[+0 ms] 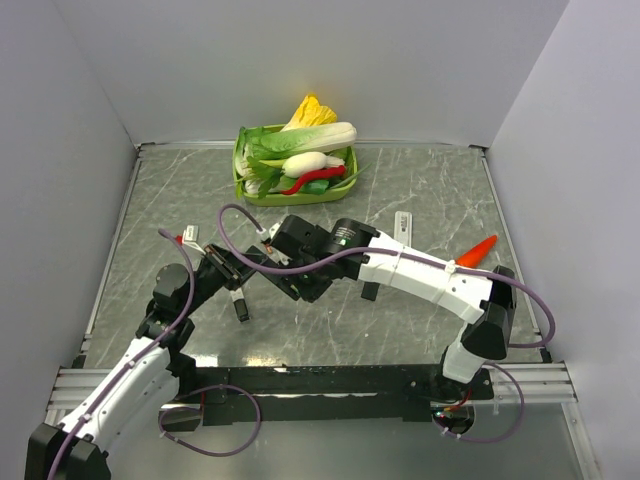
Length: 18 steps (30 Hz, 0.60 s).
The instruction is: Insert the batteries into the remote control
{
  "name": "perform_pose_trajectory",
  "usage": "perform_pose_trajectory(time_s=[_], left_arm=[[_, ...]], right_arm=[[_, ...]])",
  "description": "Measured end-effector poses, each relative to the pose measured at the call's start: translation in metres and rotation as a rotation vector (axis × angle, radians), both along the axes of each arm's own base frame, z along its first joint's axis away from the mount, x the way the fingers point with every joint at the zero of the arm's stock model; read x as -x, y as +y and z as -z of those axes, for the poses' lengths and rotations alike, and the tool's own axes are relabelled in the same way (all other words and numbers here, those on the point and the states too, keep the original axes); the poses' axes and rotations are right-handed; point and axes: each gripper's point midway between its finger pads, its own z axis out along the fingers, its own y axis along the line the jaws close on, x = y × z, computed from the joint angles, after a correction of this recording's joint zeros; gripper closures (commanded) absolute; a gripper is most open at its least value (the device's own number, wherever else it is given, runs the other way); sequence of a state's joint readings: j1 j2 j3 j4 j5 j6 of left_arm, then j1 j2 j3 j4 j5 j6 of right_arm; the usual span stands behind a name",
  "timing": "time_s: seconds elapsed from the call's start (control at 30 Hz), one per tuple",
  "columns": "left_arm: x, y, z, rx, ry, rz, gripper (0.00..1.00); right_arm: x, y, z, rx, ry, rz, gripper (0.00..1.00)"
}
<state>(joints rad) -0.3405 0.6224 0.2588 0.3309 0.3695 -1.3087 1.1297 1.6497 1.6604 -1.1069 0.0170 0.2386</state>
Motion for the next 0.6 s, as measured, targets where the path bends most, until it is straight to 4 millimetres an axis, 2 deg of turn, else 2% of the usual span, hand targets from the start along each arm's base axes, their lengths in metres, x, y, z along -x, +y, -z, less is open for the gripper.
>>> perform_pose_trajectory(time_s=[0.6], left_arm=[[0.0032, -0.0026, -0.0091, -0.019, -0.040, 0.014, 0.99]], right_arm=[[-0.0085, 0.0060, -0.0051, 0.000, -0.023, 0.012, 1.00]])
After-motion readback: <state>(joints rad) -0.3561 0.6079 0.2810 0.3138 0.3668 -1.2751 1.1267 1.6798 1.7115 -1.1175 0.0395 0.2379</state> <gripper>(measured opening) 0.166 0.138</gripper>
